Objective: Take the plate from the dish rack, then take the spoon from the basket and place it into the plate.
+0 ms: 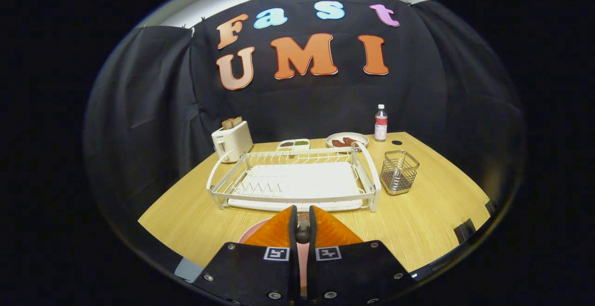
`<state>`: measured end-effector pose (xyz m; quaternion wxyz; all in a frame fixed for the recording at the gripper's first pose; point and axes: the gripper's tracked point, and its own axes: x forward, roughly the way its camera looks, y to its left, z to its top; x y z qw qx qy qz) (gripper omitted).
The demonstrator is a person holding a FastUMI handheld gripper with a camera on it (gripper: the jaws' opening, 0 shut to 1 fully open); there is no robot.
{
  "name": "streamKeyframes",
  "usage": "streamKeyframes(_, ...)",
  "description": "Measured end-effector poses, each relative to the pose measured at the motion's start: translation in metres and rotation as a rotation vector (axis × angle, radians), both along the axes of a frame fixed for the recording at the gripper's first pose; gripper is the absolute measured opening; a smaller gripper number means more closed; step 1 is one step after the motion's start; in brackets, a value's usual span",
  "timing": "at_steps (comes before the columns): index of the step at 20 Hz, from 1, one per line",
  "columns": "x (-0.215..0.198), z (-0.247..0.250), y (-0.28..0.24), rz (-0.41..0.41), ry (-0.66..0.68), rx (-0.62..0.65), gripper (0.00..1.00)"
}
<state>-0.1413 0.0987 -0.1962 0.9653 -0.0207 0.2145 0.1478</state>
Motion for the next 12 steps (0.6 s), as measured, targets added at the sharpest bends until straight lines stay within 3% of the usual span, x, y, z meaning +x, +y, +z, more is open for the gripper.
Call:
streamKeyframes(8, -0.006, -0.039, 0.009, 0.032, 0.061, 0.007, 0.06)
streamKeyframes(12, -0.014, -0.054, 0.006, 0.040, 0.100, -0.017, 0.13)
